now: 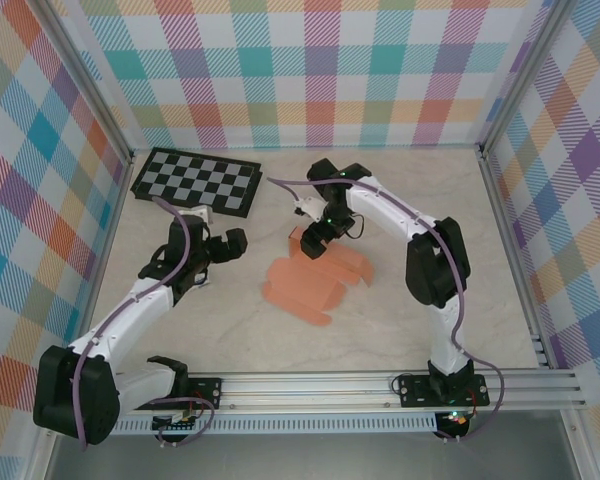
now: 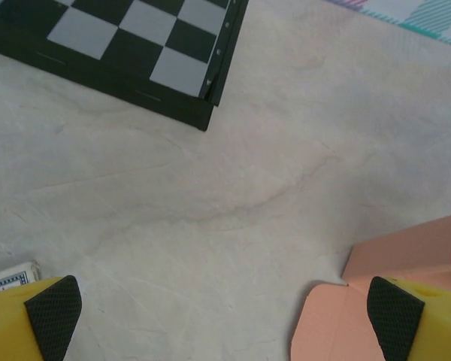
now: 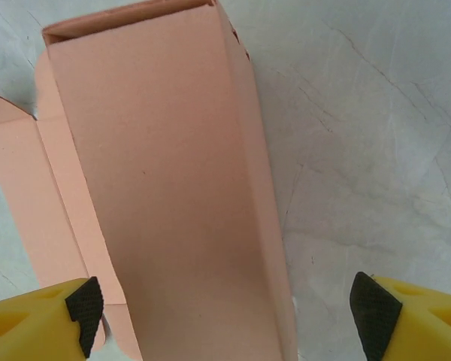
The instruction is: Fold the paper box
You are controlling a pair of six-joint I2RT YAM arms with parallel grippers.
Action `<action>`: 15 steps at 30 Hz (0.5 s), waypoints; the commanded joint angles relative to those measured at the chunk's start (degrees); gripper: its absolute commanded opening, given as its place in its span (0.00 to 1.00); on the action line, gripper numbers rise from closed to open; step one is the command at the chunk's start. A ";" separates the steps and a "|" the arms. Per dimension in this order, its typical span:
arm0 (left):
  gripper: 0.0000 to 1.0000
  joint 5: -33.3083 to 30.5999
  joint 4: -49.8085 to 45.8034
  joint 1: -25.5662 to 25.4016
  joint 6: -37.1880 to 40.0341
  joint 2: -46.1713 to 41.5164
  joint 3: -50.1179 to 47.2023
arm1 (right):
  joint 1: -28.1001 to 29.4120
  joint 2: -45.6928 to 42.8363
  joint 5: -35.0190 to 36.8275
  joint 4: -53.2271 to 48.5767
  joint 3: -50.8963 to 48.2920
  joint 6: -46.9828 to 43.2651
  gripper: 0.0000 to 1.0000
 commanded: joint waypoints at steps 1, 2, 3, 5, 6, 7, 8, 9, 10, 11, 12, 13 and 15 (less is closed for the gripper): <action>1.00 2.39 -1.20 0.94 -0.37 0.76 1.51 | 0.50 0.49 0.22 -3.01 2.73 -1.72 0.86; 1.00 2.60 -1.08 0.94 -0.37 0.96 1.49 | 0.69 0.53 0.10 -3.08 2.73 -1.85 0.83; 1.00 2.79 -0.92 1.03 -0.38 1.07 1.48 | 0.77 0.74 -0.31 -3.32 2.78 -2.15 0.78; 1.00 2.88 -0.46 1.03 -0.49 1.35 1.23 | 1.07 1.56 -1.01 -4.52 3.38 -2.82 0.70; 1.00 2.92 -0.37 1.03 -0.50 1.58 1.08 | 1.18 1.90 -0.80 -4.88 3.30 -3.04 0.70; 1.00 3.04 -0.12 1.07 -0.63 1.74 0.95 | 1.55 2.19 -0.13 -5.09 3.15 -3.33 0.70; 1.00 3.15 0.07 1.12 -0.67 1.87 0.83 | 1.92 2.49 0.74 -5.07 2.81 -3.59 0.70; 1.00 3.23 0.13 1.12 -0.76 2.00 0.75 | 2.29 2.74 1.78 -5.25 2.71 -3.75 0.70; 1.00 3.25 0.25 1.12 -0.80 2.21 0.72 | 2.72 3.11 2.79 -5.46 2.73 -3.92 0.70; 1.00 3.33 0.23 1.21 -0.82 2.34 0.70 | 3.16 3.54 4.07 -5.64 2.77 -4.01 0.70; 1.00 3.50 0.26 1.20 -0.84 2.54 0.72 | 3.65 4.11 5.54 -6.10 3.09 -4.12 0.70; 1.00 3.51 0.41 1.21 -0.90 2.71 0.64 | 4.20 4.95 7.34 -6.73 3.53 -4.22 0.69; 1.00 3.64 0.75 1.29 -1.38 3.12 0.47 | 4.94 6.64 10.22 -8.30 4.72 -4.31 0.65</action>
